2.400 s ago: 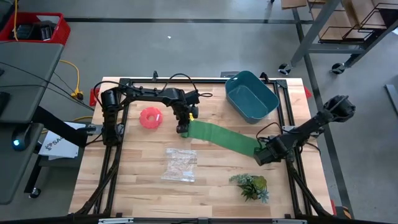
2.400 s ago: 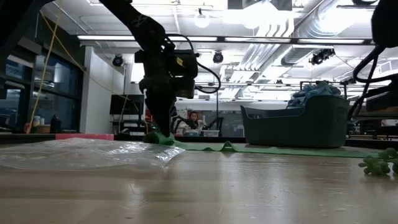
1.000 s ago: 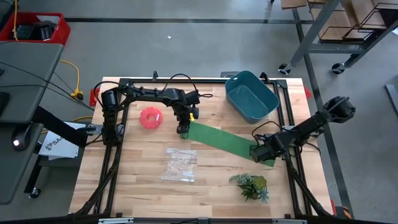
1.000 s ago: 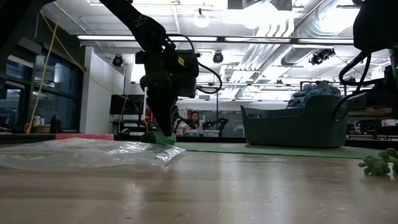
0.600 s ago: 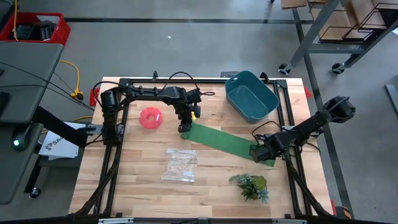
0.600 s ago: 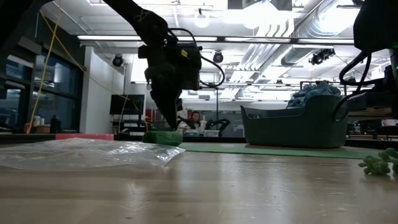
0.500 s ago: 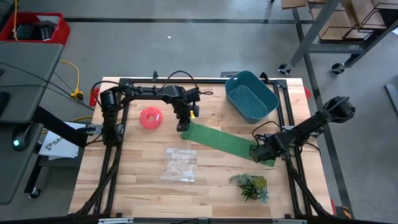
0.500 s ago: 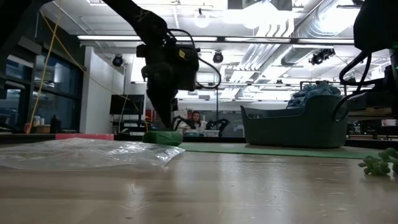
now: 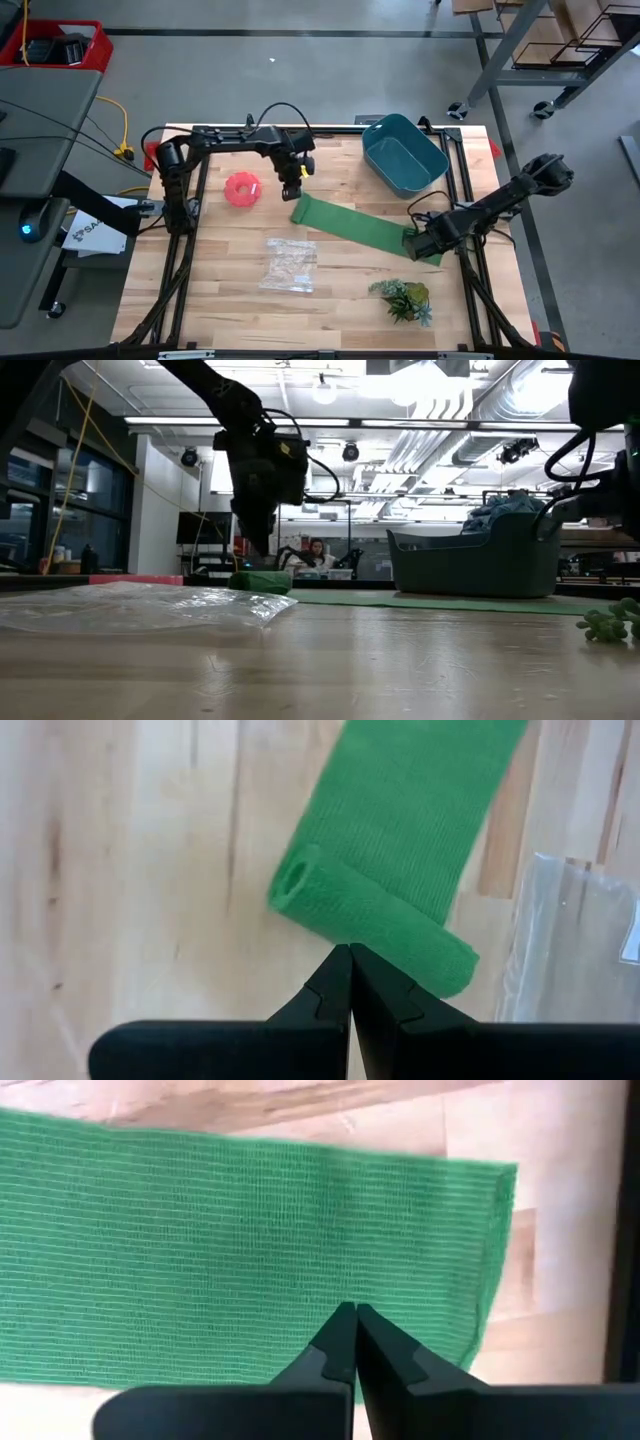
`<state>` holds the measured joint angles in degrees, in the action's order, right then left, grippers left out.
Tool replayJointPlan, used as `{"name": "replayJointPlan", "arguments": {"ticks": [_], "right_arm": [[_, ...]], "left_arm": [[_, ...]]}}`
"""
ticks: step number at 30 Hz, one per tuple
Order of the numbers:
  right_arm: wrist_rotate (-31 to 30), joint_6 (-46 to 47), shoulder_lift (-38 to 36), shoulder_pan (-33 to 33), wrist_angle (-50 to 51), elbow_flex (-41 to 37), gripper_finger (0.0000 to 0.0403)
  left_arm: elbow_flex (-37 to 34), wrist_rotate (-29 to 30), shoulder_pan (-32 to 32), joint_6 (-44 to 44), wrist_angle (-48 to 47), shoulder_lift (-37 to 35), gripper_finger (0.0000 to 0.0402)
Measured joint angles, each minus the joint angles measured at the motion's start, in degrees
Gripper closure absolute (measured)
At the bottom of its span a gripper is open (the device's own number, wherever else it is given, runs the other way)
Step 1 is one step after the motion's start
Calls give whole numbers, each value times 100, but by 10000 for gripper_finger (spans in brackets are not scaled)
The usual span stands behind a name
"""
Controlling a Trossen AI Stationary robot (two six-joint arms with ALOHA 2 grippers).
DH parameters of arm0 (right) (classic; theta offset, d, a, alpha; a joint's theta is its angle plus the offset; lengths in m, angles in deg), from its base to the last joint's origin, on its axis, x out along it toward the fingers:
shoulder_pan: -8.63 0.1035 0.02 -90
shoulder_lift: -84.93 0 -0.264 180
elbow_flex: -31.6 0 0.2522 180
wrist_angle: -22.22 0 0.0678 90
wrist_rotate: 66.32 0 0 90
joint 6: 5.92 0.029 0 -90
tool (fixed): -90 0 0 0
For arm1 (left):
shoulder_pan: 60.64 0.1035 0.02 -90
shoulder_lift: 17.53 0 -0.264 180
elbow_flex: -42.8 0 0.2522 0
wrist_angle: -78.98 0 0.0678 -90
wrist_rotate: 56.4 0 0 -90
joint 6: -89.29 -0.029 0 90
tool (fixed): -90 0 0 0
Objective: Roll bandage
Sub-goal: Roll the green bandage
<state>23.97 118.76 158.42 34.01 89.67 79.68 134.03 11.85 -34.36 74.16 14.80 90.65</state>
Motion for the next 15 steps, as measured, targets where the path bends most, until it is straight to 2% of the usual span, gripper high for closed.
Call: {"name": "replayJointPlan", "arguments": {"ticks": [5,10,15], "right_arm": [[-30,127,-8,1,-146,9,403],[-136,129,-8,3,-218,11,403],[-439,93,-10,3,-270,127,403]], "left_arm": [[0,33,228,39,-114,-129,401],[-34,585,369,357,-555,-219,401],[-654,307,310,889,-383,-219,401]]}}
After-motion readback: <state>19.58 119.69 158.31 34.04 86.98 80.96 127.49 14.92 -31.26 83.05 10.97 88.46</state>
